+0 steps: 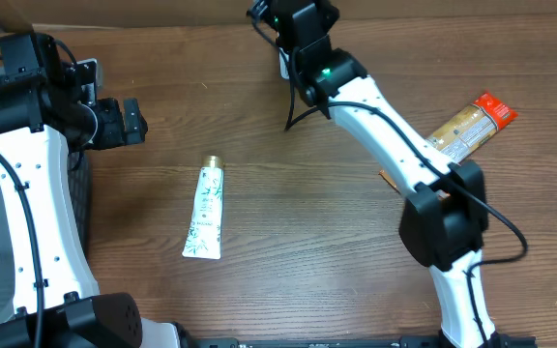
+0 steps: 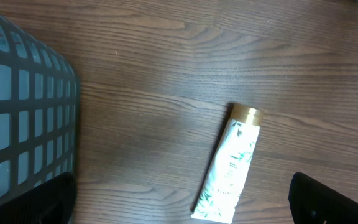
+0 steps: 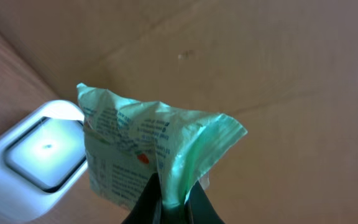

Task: Scan the item barcode
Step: 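Hold the wipes pack barcode up at the scanner window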

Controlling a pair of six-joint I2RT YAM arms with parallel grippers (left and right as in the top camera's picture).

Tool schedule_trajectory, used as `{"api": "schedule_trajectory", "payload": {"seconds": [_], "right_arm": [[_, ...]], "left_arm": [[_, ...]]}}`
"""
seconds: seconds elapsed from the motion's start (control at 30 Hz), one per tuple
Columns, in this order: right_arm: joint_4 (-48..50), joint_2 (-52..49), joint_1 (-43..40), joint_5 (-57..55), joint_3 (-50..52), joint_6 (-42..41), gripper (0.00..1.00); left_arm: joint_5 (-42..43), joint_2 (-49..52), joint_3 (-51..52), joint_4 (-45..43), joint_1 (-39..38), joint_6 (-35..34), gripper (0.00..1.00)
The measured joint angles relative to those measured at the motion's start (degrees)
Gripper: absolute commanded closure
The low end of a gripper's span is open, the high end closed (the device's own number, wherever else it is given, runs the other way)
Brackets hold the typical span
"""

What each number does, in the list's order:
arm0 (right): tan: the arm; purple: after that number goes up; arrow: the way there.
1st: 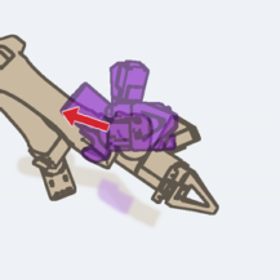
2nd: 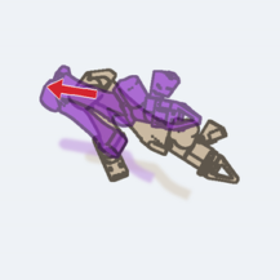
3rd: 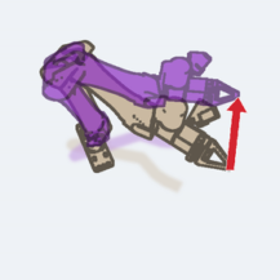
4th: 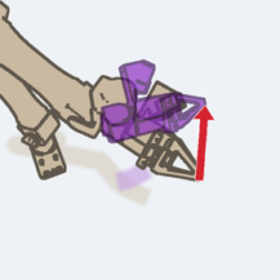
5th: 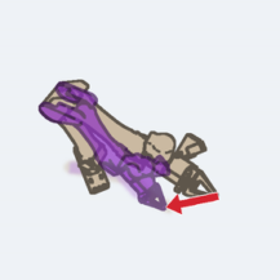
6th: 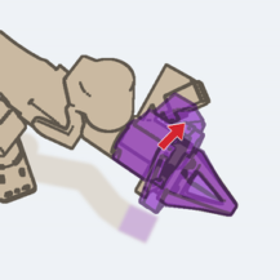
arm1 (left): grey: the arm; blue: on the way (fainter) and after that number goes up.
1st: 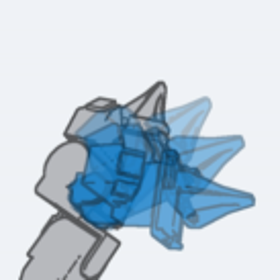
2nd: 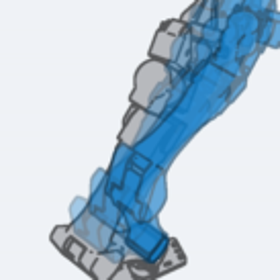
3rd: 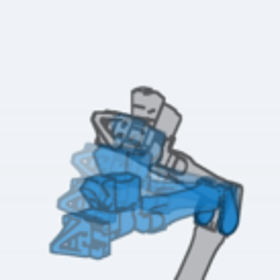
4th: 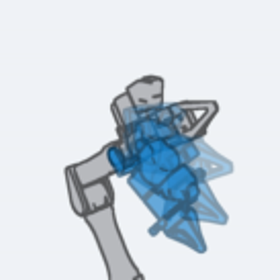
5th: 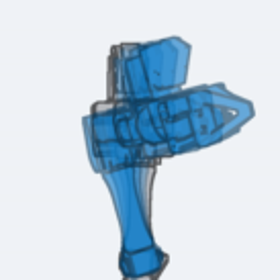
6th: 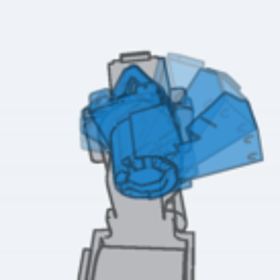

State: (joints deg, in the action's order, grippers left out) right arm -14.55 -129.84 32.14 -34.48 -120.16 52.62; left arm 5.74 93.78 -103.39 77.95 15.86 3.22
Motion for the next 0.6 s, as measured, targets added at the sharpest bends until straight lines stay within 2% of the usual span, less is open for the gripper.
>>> {"api": "schedule_trajectory", "payload": {"seconds": [0.2,0.3,0.6], "right_arm": [[15.52,-6.01,-0.11,-4.31,0.09,13.99,0.96],[19.15,-7.93,-0.26,-4.87,0.07,17.57,0.96],[19.78,-11.13,-0.66,-5.14,0.33,21.03,0.96]], "left_arm": [[0.0,0.0,0.0,0.02,0.0,0.0,0.0],[0.0,0.0,0.0,0.02,0.0,0.0,0.0],[0.0,0.0,0.0,0.02,0.0,0.0,0.0]]}}
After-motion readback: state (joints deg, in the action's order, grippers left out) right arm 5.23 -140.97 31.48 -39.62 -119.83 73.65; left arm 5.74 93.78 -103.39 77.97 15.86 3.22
